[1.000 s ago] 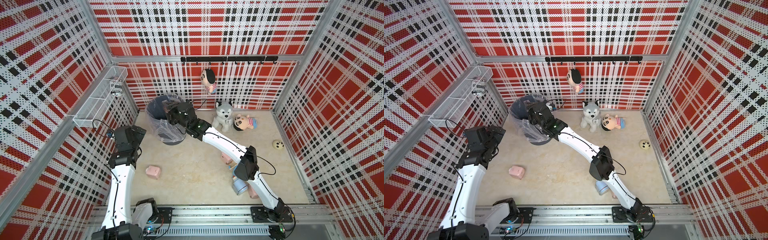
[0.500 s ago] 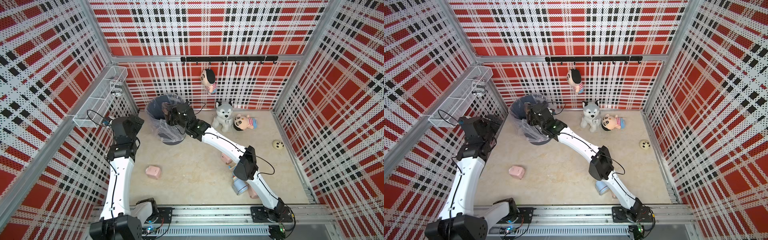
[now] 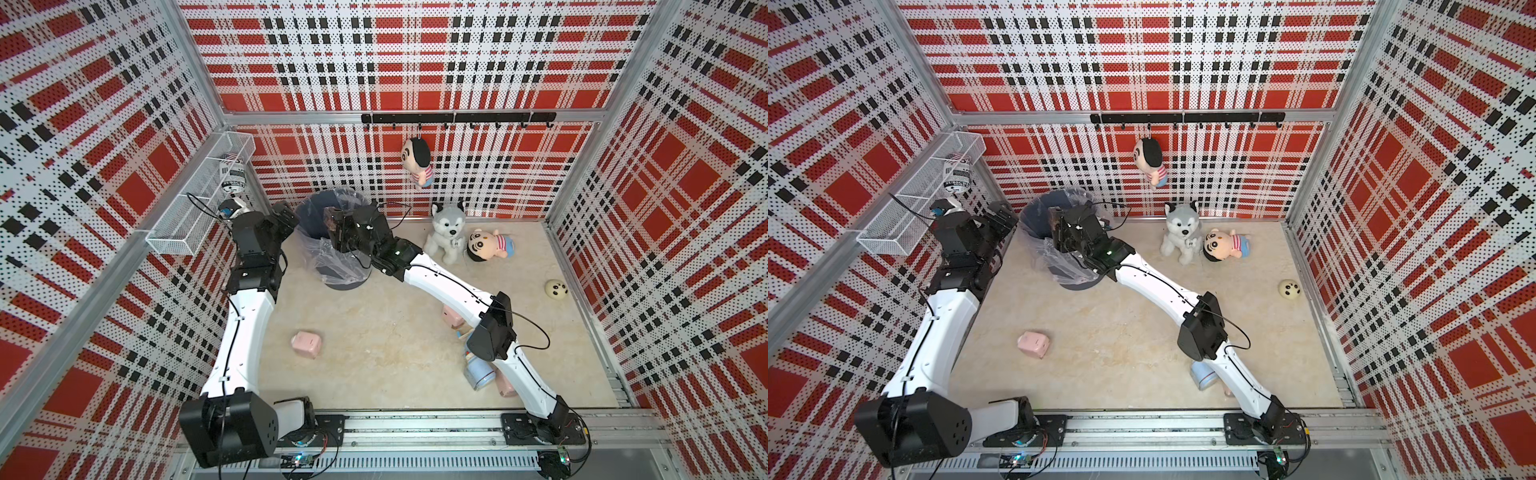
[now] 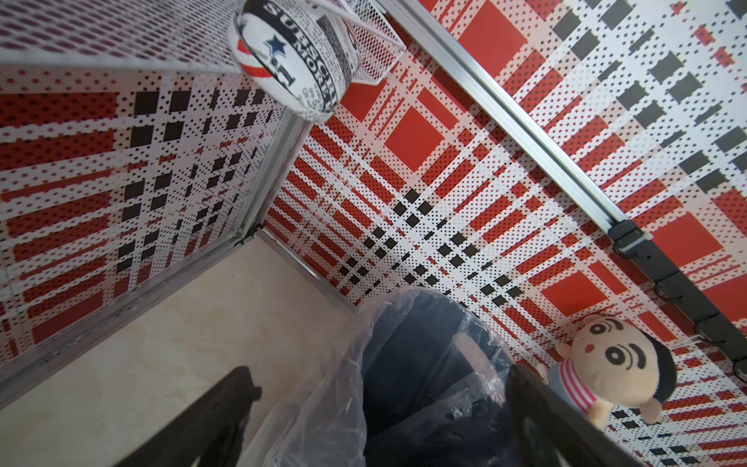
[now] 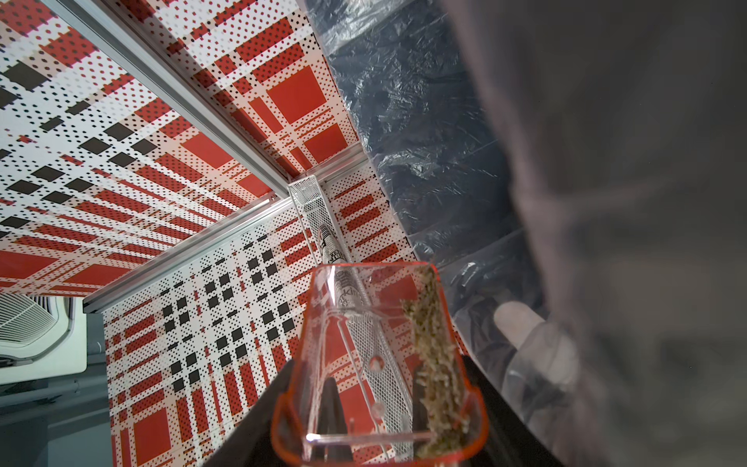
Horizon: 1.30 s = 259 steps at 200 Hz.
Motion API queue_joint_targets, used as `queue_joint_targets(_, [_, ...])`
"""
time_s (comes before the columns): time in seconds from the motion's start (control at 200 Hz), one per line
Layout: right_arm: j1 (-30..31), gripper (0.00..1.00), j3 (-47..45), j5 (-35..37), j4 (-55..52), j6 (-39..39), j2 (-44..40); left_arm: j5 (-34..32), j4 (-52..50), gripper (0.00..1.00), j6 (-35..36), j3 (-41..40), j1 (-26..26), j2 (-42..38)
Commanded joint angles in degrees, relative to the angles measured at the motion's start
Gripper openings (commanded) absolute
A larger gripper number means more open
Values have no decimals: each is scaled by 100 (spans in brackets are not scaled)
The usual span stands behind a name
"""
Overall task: Take out the pencil sharpener tray and clean the shavings
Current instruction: Adjust the trash bin at the center of the board.
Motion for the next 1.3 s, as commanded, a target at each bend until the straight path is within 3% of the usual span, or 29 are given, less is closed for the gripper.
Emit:
queue_joint_targets(0.0, [-24, 44, 121, 24, -101, 781, -25, 228, 563, 98, 280, 103, 108, 144])
queue_joint_targets(0.281, [-82, 44, 241, 61, -100, 760, 36, 901, 752, 98, 467, 520, 155, 1030])
queue_joint_targets(0.441, [-105, 44, 243, 61, -100, 760, -6, 991, 845, 98, 435, 482, 194, 1230])
queue_joint_targets(0.656, [-111, 44, 249, 61, -100, 760, 9, 1610, 895, 98, 442, 511, 47, 1498])
queue_joint_targets(1.293, [-231, 44, -674, -127, 26, 275, -648, 2360, 1617, 98, -406, -1209, -445, -7])
